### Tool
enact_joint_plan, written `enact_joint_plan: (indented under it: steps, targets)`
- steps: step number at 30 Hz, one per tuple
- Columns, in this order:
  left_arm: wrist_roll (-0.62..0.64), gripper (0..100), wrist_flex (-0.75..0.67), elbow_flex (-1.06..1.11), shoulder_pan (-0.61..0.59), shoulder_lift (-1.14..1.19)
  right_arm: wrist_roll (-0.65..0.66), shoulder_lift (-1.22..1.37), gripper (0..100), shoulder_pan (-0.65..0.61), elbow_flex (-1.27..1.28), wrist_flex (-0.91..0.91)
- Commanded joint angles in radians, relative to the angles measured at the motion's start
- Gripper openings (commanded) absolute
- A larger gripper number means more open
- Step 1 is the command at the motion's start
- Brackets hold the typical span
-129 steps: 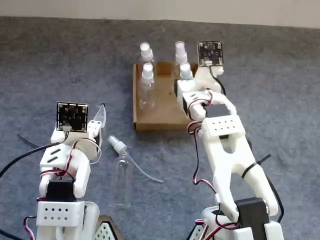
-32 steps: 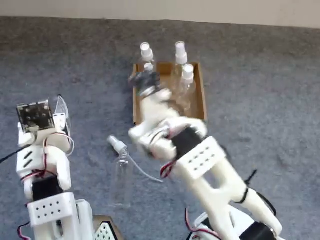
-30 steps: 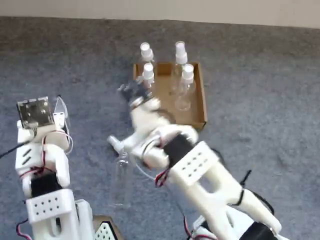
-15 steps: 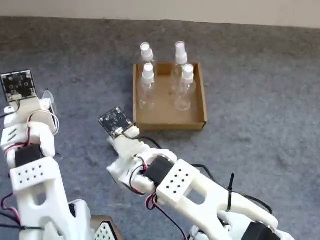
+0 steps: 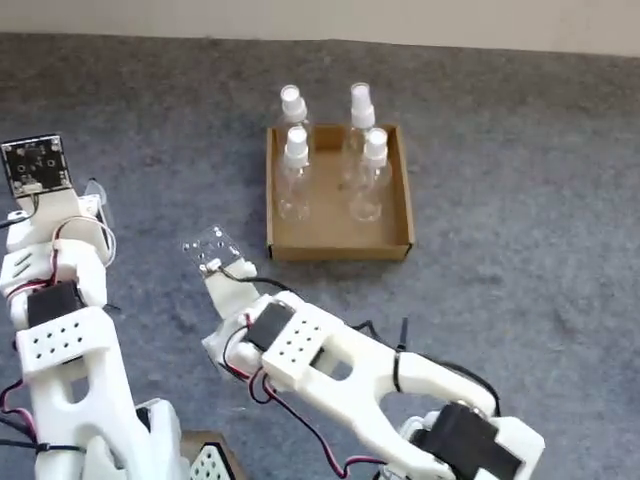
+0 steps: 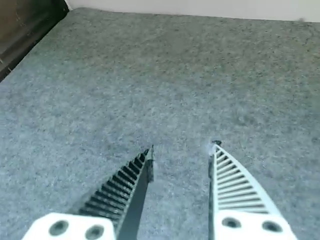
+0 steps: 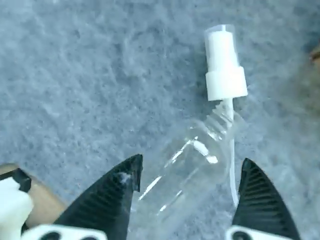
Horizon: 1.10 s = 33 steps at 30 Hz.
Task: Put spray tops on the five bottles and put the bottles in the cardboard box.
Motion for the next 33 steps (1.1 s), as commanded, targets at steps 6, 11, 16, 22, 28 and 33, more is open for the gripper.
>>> enact_joint_plan:
  steps: [6,11,16,22,28,33]
  targets:
    - [-0.008,17,0.002,-0.077,-0.03,0.01,-0.014,0.027,21.4,0.002,-0.056,0.018]
    - [-0.008,17,0.002,-0.076,-0.033,0.01,0.017,0.025,5.1,0.114,-0.061,0.097]
    - [-0.008,17,0.002,-0.076,-0.028,0.01,0.204,0.024,0.5,0.262,-0.065,0.231]
    - [-0.006,17,0.066,-0.076,-0.008,0.012,0.454,-0.104,0.5,0.472,-0.068,0.397]
    - [-0.006,17,0.23,-0.09,0.097,0.012,0.752,-0.306,0.5,0.682,-0.067,0.539]
    - [-0.002,17,0.328,-0.09,0.262,0.013,0.924,-0.328,0.5,0.974,-0.067,0.547]
